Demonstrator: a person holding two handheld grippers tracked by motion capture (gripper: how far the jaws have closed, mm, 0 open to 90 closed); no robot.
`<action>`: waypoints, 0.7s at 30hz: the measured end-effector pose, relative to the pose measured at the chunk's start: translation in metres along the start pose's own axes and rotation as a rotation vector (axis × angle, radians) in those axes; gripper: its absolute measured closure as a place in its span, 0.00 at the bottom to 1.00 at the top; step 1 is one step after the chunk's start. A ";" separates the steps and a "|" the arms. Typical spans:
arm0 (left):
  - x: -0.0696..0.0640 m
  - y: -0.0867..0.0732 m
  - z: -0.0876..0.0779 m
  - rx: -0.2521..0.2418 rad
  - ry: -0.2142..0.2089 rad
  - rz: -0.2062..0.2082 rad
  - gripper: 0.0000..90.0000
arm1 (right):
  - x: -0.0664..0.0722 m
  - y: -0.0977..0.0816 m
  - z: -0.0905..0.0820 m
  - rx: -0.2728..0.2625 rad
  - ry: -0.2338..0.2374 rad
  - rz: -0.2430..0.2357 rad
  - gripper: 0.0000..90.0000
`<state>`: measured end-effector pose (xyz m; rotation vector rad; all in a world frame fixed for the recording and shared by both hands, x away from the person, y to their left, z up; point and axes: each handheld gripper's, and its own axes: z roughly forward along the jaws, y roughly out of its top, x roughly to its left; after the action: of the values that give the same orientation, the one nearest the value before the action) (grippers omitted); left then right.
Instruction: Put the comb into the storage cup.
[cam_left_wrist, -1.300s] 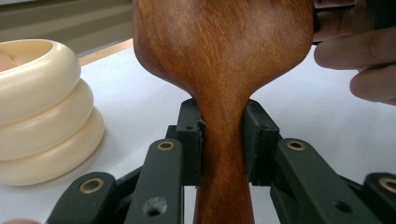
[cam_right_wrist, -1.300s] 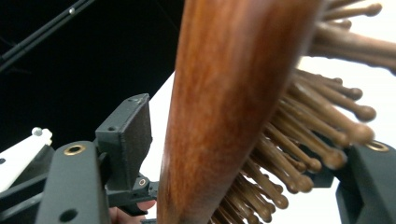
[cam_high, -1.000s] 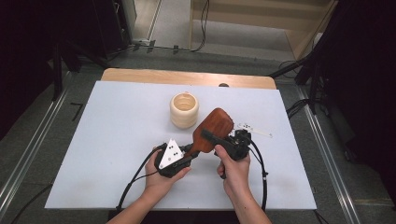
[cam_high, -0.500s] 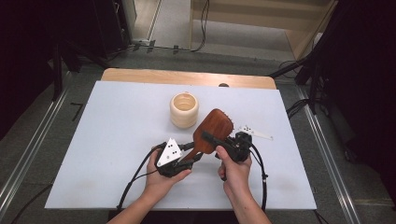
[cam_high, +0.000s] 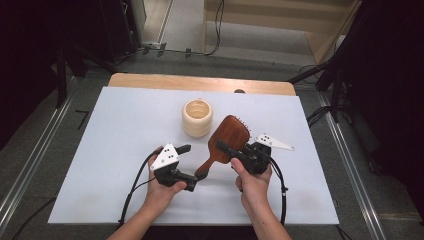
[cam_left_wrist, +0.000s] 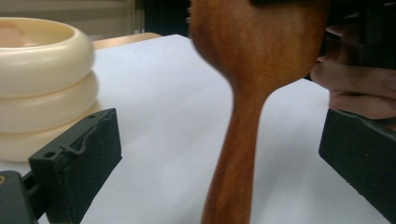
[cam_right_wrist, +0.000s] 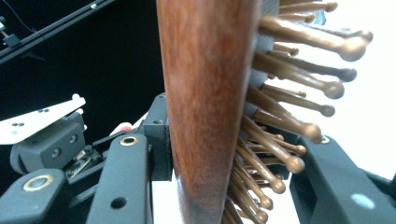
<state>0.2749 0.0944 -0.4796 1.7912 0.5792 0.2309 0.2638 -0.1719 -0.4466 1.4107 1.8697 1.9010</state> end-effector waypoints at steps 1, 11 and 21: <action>0.003 -0.001 -0.004 0.000 0.024 0.001 0.00 | 0.000 0.000 0.000 -0.001 0.001 -0.003 0.59; 0.019 -0.009 -0.031 -0.001 0.092 0.009 0.00 | 0.000 0.003 -0.001 -0.013 -0.008 -0.016 0.59; 0.039 -0.019 -0.074 -0.014 0.198 0.013 0.00 | 0.004 0.007 -0.005 -0.027 -0.021 -0.064 0.59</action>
<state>0.2708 0.1802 -0.4807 1.7701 0.7039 0.4242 0.2620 -0.1741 -0.4374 1.3403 1.8503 1.8674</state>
